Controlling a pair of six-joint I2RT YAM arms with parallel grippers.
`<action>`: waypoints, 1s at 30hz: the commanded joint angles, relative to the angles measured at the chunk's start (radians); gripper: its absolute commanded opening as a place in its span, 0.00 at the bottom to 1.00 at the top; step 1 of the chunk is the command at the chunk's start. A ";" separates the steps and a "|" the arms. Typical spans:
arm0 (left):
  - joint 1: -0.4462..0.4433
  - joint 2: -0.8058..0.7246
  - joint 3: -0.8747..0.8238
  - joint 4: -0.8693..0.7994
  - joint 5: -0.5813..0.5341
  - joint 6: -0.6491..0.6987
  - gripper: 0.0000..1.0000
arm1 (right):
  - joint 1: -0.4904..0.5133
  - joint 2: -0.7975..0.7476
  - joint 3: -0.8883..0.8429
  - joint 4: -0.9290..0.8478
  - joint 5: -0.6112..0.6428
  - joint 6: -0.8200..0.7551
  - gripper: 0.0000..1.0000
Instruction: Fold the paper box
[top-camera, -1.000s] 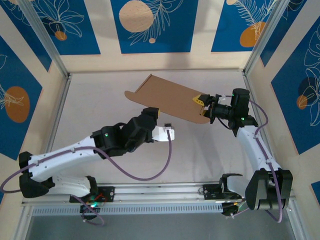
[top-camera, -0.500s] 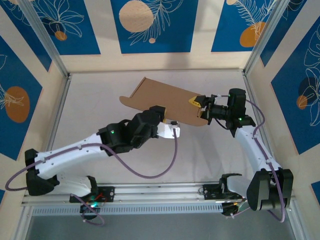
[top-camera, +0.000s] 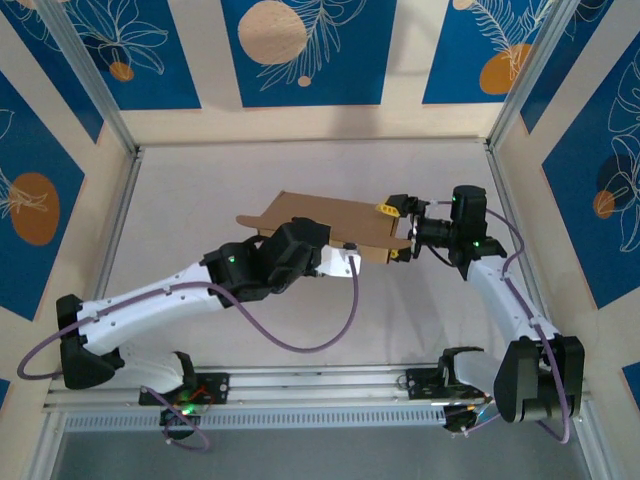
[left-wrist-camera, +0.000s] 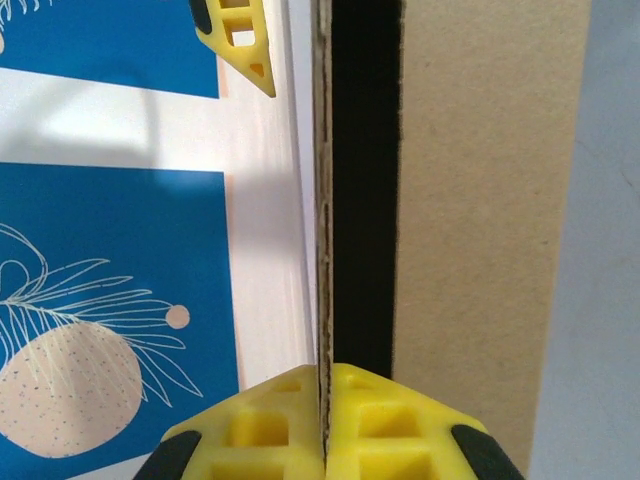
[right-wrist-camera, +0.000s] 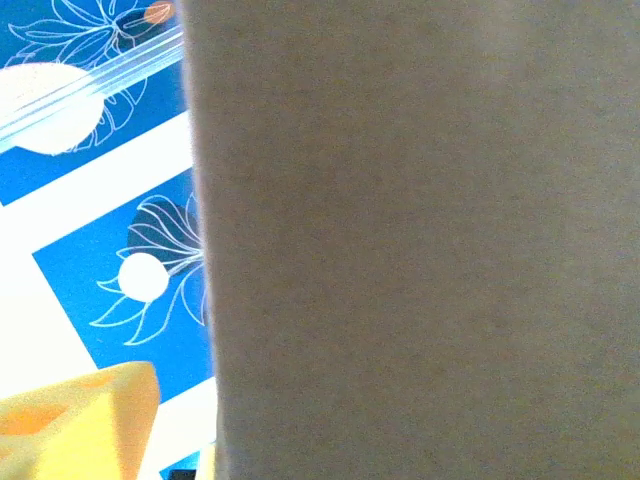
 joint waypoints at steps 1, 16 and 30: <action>0.002 0.003 0.077 -0.083 0.016 -0.051 0.00 | -0.006 -0.047 0.014 -0.091 0.002 -0.040 0.92; -0.018 0.035 0.083 -0.276 0.170 -0.253 0.00 | -0.010 -0.099 -0.087 0.052 0.014 0.086 0.72; -0.033 -0.034 0.005 -0.270 0.205 -0.278 0.80 | -0.007 -0.075 -0.120 0.096 0.041 0.135 0.45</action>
